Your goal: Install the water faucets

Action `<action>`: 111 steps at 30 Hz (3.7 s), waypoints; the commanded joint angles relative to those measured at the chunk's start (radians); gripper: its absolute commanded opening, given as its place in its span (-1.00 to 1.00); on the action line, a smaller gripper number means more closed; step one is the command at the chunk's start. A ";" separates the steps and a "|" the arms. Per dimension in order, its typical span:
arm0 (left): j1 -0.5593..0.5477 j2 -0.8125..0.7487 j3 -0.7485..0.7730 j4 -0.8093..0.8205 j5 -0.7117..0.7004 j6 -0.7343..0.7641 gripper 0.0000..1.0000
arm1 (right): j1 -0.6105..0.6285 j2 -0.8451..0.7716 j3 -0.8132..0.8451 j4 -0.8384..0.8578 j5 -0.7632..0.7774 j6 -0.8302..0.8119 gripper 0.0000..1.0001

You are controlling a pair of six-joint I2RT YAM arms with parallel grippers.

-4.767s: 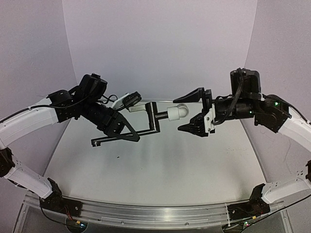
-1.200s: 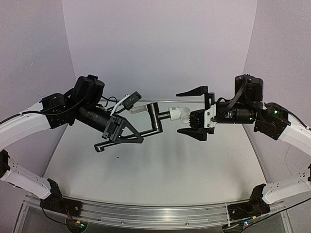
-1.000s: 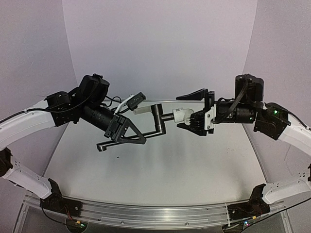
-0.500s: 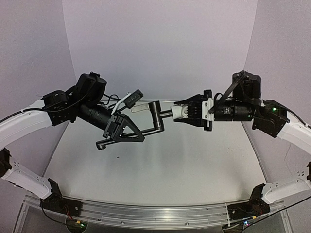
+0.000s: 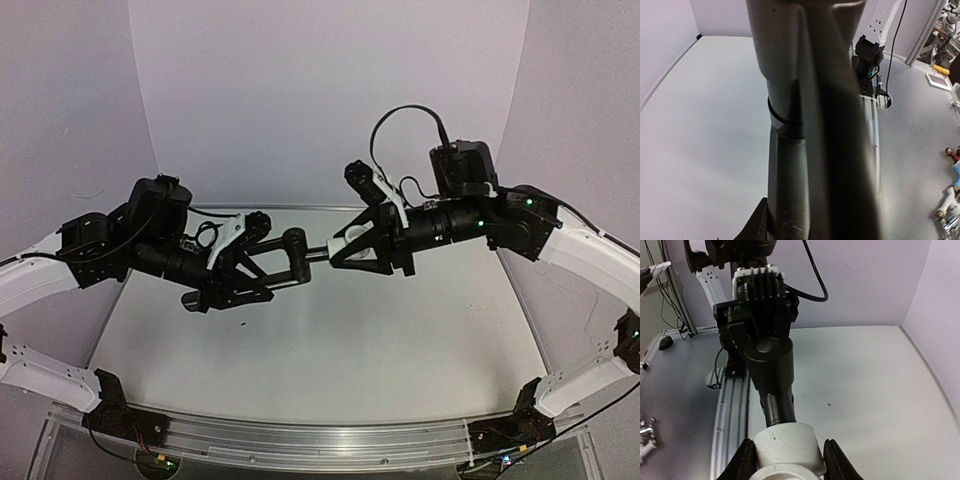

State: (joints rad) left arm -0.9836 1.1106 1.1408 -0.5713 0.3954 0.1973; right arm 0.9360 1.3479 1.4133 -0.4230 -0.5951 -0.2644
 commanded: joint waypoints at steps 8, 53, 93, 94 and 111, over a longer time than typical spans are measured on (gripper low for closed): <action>-0.034 -0.085 0.012 0.122 -0.206 0.251 -1.00 | -0.125 0.116 0.061 0.080 -0.492 0.637 -0.74; 0.092 0.083 0.138 0.240 0.571 -0.544 -1.00 | -0.024 -0.179 -0.077 0.147 0.077 -1.004 0.84; 0.062 0.063 0.145 0.169 0.284 -0.255 -1.00 | -0.018 -0.060 0.037 0.038 -0.036 -0.177 -1.00; 0.049 0.054 0.132 0.174 0.243 -0.220 -1.00 | -0.018 -0.048 0.042 0.039 -0.049 -0.097 -1.00; -0.058 -0.071 -0.009 0.254 -0.305 0.227 -1.00 | -0.060 0.091 0.039 0.096 -0.477 0.690 -1.00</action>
State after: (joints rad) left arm -1.0185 1.0663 1.1417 -0.5220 0.2497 0.3030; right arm 0.8815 1.4140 1.4601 -0.4412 -0.8634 0.1839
